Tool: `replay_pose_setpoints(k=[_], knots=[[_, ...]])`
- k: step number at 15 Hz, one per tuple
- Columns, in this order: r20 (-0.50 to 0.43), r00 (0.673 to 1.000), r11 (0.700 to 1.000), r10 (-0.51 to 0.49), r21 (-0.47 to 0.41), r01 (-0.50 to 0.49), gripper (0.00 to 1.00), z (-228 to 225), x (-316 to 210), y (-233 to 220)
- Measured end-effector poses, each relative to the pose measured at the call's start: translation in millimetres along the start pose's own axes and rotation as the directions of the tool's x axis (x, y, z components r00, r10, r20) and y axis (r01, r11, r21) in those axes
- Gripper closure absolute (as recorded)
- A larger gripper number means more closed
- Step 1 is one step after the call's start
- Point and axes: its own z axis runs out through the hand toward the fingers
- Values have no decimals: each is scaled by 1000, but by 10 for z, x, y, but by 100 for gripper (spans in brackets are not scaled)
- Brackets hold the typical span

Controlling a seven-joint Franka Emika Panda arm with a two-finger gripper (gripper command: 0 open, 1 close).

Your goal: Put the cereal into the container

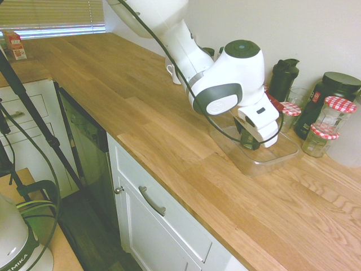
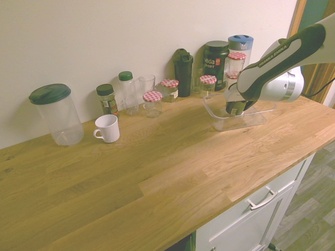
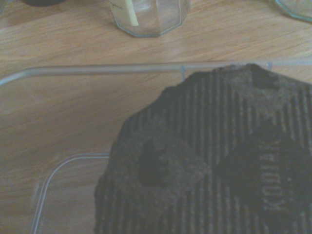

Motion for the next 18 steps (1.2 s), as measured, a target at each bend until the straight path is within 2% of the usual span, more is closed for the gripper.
replay_pose_setpoints(k=[1,2,11,14,18], knots=[[1,1000,1000,0,-1,0,100,33,20,-8],[6,1000,1000,-3,-5,3,0,65,37,-18],[68,998,999,-8,-35,10,0,90,57,-99],[107,994,997,-7,-80,16,0,92,43,-141],[191,980,987,62,-156,-33,0,-39,90,-295]])
